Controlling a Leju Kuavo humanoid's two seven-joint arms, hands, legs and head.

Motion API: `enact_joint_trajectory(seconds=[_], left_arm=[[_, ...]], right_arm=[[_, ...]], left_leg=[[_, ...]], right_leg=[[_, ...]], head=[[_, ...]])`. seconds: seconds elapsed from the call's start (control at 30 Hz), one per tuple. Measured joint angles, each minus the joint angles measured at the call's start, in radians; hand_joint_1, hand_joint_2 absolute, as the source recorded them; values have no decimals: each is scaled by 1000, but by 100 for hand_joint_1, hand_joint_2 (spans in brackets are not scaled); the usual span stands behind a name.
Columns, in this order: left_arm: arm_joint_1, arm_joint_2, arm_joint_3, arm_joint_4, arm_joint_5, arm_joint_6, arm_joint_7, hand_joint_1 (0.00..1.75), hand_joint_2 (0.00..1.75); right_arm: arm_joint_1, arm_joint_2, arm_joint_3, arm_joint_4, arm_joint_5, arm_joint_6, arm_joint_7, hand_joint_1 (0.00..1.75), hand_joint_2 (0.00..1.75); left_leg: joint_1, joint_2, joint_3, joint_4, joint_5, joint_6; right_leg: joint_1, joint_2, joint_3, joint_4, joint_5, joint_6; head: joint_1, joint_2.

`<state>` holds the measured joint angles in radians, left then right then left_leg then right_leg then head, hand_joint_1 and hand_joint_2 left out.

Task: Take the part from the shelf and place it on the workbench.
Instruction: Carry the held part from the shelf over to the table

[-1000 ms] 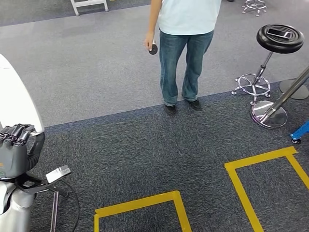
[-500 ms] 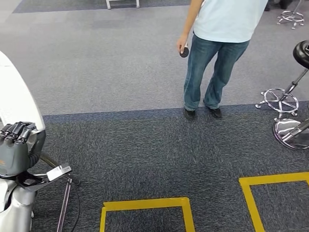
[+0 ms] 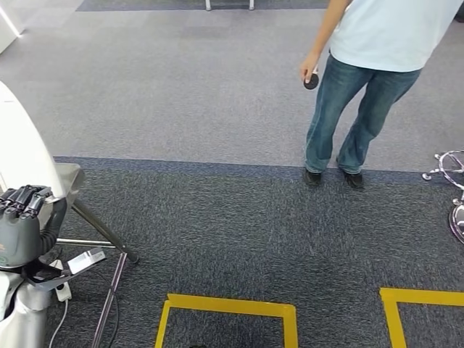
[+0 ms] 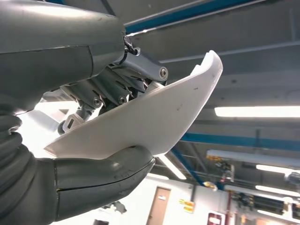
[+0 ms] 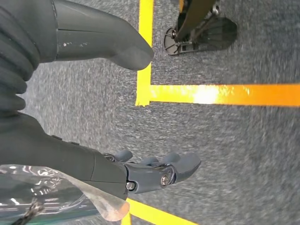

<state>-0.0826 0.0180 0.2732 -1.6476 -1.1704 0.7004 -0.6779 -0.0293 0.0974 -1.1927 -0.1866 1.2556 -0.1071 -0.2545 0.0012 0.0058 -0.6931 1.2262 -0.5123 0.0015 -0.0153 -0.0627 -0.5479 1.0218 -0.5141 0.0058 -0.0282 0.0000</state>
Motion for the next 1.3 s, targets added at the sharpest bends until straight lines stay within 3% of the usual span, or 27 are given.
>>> enact_joint_trajectory(seconds=[0.07, 0.1, 0.13, 0.2, 0.27, 0.33, 0.4, 0.43, 0.47, 0.5, 0.57, 0.63, 0.7, 0.77, 0.83, 0.9, 0.93, 0.97, 1.0, 1.07, 1.13, 1.2, 1.23, 1.3], left_arm=[[-2, 0, 0, 0, 0, 0, 0, 175, 175], [-4, 0, -1, 0, 0, 0, 0, 175, 175], [-5, 1, -1, 0, 0, 0, 0, 175, 175], [-5, 3, -1, 0, -1, 0, 0, 175, 175], [-8, 5, -1, 0, 0, 1, 0, 175, 175], [-11, 5, -2, 0, 0, 1, 0, 175, 175], [-10, 4, -4, 1, -1, 0, 0, 175, 175], [-10, 4, -4, 1, -1, 0, 0, 175, 175], [-9, 4, -5, 1, -1, 0, 0, 175, 175], [-9, 4, -5, 1, -1, 0, 0, 175, 175], [-11, 4, -5, 1, 0, 0, 0, 175, 175], [-13, 4, -5, 1, 0, 0, 0, 175, 175], [-12, 5, -6, 1, 1, 0, 0, 175, 175], [-13, 7, -6, 1, 2, 0, 0, 175, 175], [-19, 8, -7, 2, 3, 0, 0, 175, 175], [-20, 8, -8, 3, 3, 0, 0, 175, 175], [-20, 8, -8, 4, 3, 0, 0, 175, 175], [-19, 8, -8, 5, 3, 0, 0, 175, 175], [-19, 8, -8, 6, 3, 0, 0, 175, 175], [-22, 9, -9, 6, 3, 0, 0, 175, 175], [-25, 9, -10, 6, 3, 0, 0, 175, 175], [-26, 10, -11, 6, 5, 0, 0, 175, 175], [-25, 12, -11, 6, 6, 0, 0, 175, 175], [-27, 13, -12, 6, 7, 0, 0, 175, 175]], right_arm=[[-1, 0, 0, 0, 1, 0, 0, 0, 175], [-2, 0, 0, 0, 1, 0, 0, 0, 175], [-2, 0, 0, 0, 1, 0, 0, 0, 175], [-4, 0, 0, 0, 2, -1, 0, 0, 175], [-6, 0, 1, 0, 3, -1, 0, 0, 175], [-5, 0, 2, 0, 5, -1, 0, 0, 175], [-2, 0, 2, 1, 6, -1, 1, 0, 175], [0, 0, 2, 1, 6, -1, 1, 0, 175], [0, 0, 2, 1, 7, -1, 2, 0, 175], [0, 0, 2, 1, 7, -1, 2, 0, 175], [-2, 0, 2, 1, 8, -2, 2, 0, 175], [-3, 0, 3, 2, 9, -2, 2, 0, 175], [-4, 0, 4, 2, 10, -3, 2, 0, 175], [-4, 1, 4, 2, 10, -4, 2, 0, 175], [-3, 1, 4, 2, 10, -5, 1, 0, 175], [-1, 0, 4, 2, 10, -7, 1, 0, 175], [-1, 0, 4, 2, 10, -7, 2, 0, 175], [-2, 0, 4, 2, 10, -7, 2, 0, 175], [-2, 1, 4, 2, 10, -7, 2, 0, 175], [-3, 1, 4, 2, 10, -7, 1, 0, 175], [-4, 1, 4, 3, 10, -7, 1, 0, 175], [-6, 1, 4, 3, 10, -7, 1, 0, 175], [-7, 1, 4, 3, 10, -7, 1, 0, 175], [-9, 0, 4, 3, 10, -7, 0, 0, 175]], left_leg=[[-11, 50, 68, -133, 47, 10], [-17, 69, 84, -170, 53, 15], [-22, 77, 89, -184, 48, 18], [-22, 53, 89, -192, 49, 27], [-15, 28, 96, -200, 52, 38], [-11, 4, 99, -203, 52, 46], [-11, -25, 100, -203, 51, 49], [-12, -41, 101, -202, 50, 49], [-12, -56, 104, -202, 50, 48], [-11, -70, 107, -202, 48, 47], [-10, -95, 109, -199, 44, 40], [-7, -117, 103, -197, 44, 30], [-4, -135, 98, -199, 47, 19], [-5, -101, 87, -173, 29, 8], [-5, -41, 41, -74, -24, -3], [1, -20, -23, 52, -70, -11], [4, -17, -38, 80, -70, -14], [5, -14, -34, 67, -50, -15], [6, -8, -9, 15, -14, -14], [-2, 33, 59, -124, 45, -6], [-13, 67, 92, -193, 57, 7], [-16, 53, 90, -199, 53, 18], [-14, 41, 92, -204, 55, 23], [-7, 18, 98, -213, 59, 35]], right_leg=[[4, -20, 9, 1, -9, 6], [6, -30, 12, 1, -13, 11], [8, -41, 14, 0, -16, 16], [8, -63, 19, -2, -24, 27], [6, -30, 8, 32, -50, 36], [4, 34, -51, 148, -104, 40], [4, 58, -124, 268, -138, 40], [5, 61, -142, 285, -128, 39], [5, 64, -140, 261, -98, 37], [5, 71, -121, 202, -54, 34], [1, 112, -65, 66, 11, 30], [-1, 141, -34, 5, 23, 27], [0, 126, -26, -3, 22, 20], [-2, 102, -17, -11, 24, 9], [-1, 75, -10, -16, 21, -1], [1, 47, -6, -16, 16, -6], [1, 34, -4, -16, 13, -6], [2, 21, -1, -16, 10, -5], [2, 8, 4, -16, 7, -3], [4, -14, 15, -15, -2, 3], [9, -35, 21, -16, -9, 12], [11, -59, 28, -19, -14, 22], [11, -56, 29, -17, -20, 28], [8, -8, 9, 31, -53, 37]], head=[[0, 0], [0, 0], [0, 0], [1, 0], [5, 0], [12, 0], [15, 0], [15, 0], [15, 0], [15, 0], [14, 0], [14, 0], [14, 0], [10, 0], [5, 0], [3, 0], [3, 0], [3, 0], [3, 0], [3, 0], [3, 0], [4, 0], [5, 0], [11, 0]])
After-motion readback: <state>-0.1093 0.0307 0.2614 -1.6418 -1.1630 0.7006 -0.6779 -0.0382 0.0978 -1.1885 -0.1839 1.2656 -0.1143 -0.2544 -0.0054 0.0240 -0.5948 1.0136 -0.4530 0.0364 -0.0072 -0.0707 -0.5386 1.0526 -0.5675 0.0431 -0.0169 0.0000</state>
